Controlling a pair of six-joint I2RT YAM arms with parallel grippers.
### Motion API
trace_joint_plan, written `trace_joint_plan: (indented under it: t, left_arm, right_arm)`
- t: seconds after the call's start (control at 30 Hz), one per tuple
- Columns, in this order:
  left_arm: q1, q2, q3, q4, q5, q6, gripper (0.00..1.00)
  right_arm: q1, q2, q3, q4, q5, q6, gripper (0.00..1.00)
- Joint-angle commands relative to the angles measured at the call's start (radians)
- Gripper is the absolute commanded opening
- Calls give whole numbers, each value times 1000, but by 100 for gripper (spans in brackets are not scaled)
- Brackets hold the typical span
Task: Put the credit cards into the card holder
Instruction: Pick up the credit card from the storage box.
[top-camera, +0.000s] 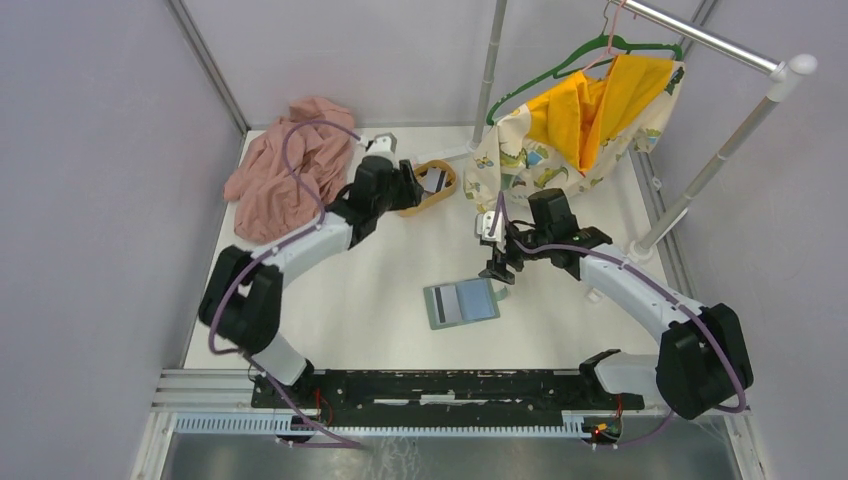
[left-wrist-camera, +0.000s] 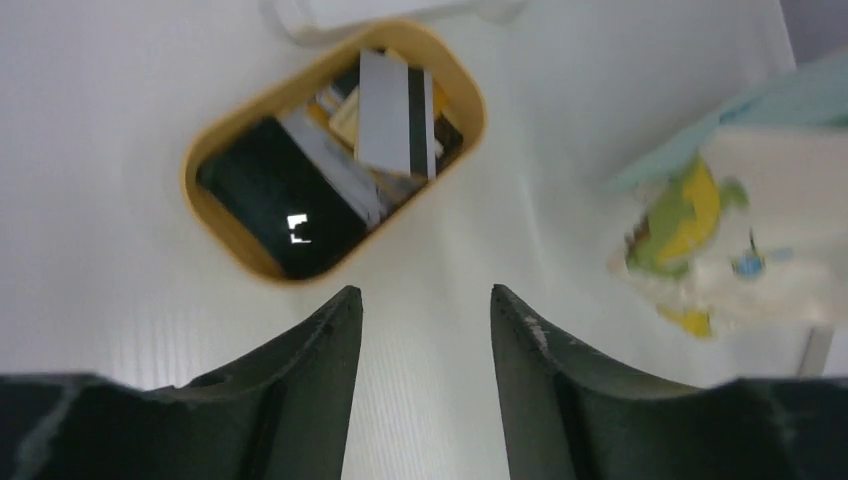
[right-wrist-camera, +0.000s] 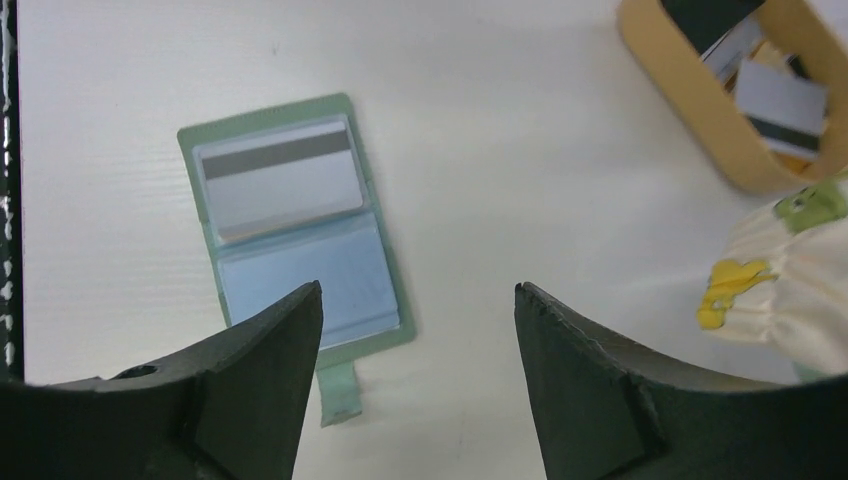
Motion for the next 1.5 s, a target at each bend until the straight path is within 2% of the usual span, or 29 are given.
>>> trace_joint_plan:
  t: [0.0, 0.1, 0.17, 0.3, 0.47, 0.63, 0.9, 1.17, 1.47]
  left_arm:
    - [93, 253, 282, -144, 113, 106, 47]
    - [125, 410, 466, -219, 150, 133, 34]
    - [131, 504, 577, -271, 190, 158, 30]
    - [131, 644, 745, -349, 260, 186, 28]
    - [131, 726, 803, -376, 336, 210, 28]
    - [130, 714, 743, -366, 431, 242, 27]
    - [121, 626, 592, -327, 496, 292, 27]
    - [102, 531, 424, -320, 510, 323, 26]
    - [53, 358, 140, -284, 484, 347, 26]
  right_arm:
    - [-77, -9, -57, -14, -113, -20, 75]
    - [-91, -24, -75, 0, -124, -23, 74]
    - [-91, -15, -54, -24, -111, -36, 74]
    - [-95, 8, -44, -47, -103, -48, 74]
    - [-94, 25, -39, -59, -108, -54, 73]
    - [-95, 29, -39, -61, -109, -55, 73]
    - [-104, 35, -39, -66, -127, -54, 73]
    - [-112, 40, -39, -73, -144, -54, 73]
    - [-111, 67, -35, -86, -173, -54, 73]
